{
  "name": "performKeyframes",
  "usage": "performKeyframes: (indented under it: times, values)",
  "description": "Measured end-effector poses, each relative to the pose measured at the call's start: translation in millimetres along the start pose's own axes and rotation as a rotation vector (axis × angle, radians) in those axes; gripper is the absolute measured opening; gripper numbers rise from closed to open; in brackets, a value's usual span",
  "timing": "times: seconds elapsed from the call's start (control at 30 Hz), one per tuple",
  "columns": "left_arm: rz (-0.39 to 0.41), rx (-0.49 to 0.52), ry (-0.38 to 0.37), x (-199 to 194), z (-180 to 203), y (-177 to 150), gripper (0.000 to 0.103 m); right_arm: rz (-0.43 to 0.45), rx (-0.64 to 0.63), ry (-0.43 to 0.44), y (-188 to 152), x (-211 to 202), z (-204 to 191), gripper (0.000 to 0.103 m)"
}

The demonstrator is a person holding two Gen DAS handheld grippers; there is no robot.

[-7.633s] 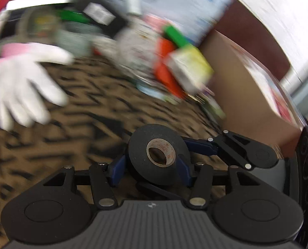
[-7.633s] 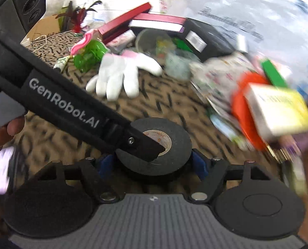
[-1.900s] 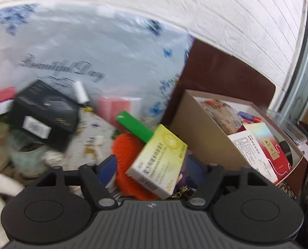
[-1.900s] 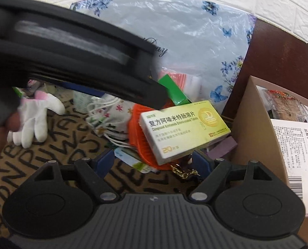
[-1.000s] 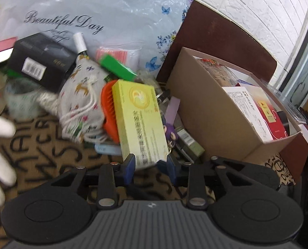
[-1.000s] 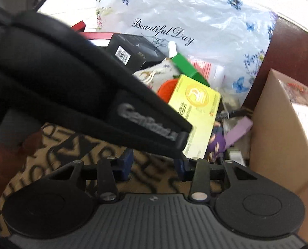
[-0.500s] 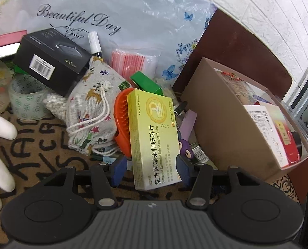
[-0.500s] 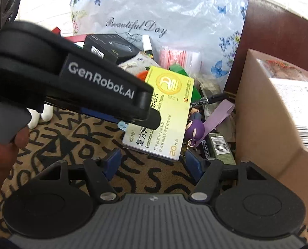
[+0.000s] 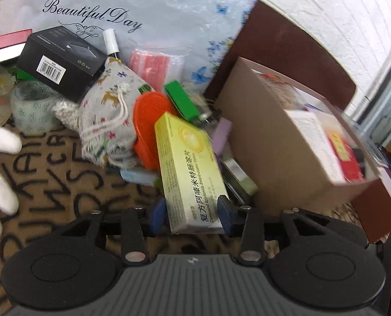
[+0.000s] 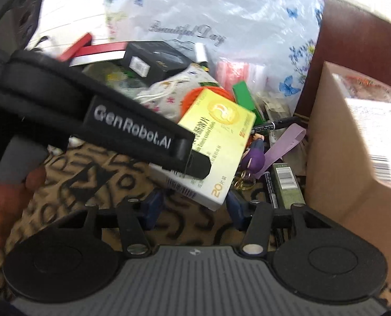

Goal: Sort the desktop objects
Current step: 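Close both grippers on the yellow medicine box and lift it, then carry the yellow medicine box up and over the cardboard box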

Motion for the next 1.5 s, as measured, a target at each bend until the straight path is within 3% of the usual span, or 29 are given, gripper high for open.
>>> performKeyframes:
  times: [0.23,0.33,0.4,0.47,0.5,0.67,0.77,1.1,1.27,1.5]
  values:
    - [-0.090,-0.065,-0.036,-36.5,9.1,-63.0,0.044,-0.050,0.036,0.094,-38.1,-61.4,-25.1,0.050]
    - [-0.149,-0.076,-0.044,-43.6,8.4,-89.1,0.045,-0.079,-0.005,0.124,-55.9,-83.0,-40.6,0.050]
    - [-0.171,-0.075,-0.023,-43.9,5.9,-97.1,0.054,-0.089,-0.035,0.144,-65.6,-93.5,-49.2,0.053]
    - [-0.149,-0.086,0.004,-44.8,2.5,-93.1,0.061,-0.080,-0.058,0.133,-71.5,-101.0,-54.9,0.066]
    - [-0.136,-0.092,0.011,-44.8,1.7,-88.9,0.063,-0.078,-0.065,0.117,-72.1,-102.8,-54.7,0.067]
    - [-0.108,-0.045,0.013,-33.6,7.8,-77.8,0.064,-0.065,-0.089,0.065,-69.9,-86.8,-41.9,0.067]
    - [-0.151,-0.012,0.016,-24.2,8.1,-85.5,0.055,-0.070,-0.097,0.078,-70.7,-76.7,-40.8,0.068]
    - [-0.122,0.024,0.030,-27.9,15.0,-88.8,0.056,-0.038,-0.056,0.120,-66.7,-68.2,-46.0,0.067]
    - [-0.060,0.031,0.003,-52.9,33.3,-79.1,0.056,0.021,-0.068,0.102,-54.2,-95.6,-45.1,0.066]
    - [0.082,0.142,-0.085,-71.1,97.9,-29.4,0.056,0.178,-0.115,-0.040,-11.8,-142.3,-3.1,0.066]
Point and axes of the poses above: each gripper's, at about its wrist camera, not at the fingertips, and x roughly the way its jaws point, z to its right, y to its top, the point moved 10 cm from there along x, roughly the way its jaws point, and after that the axes turned 10 degrees about -x, right-handed, at the moved point
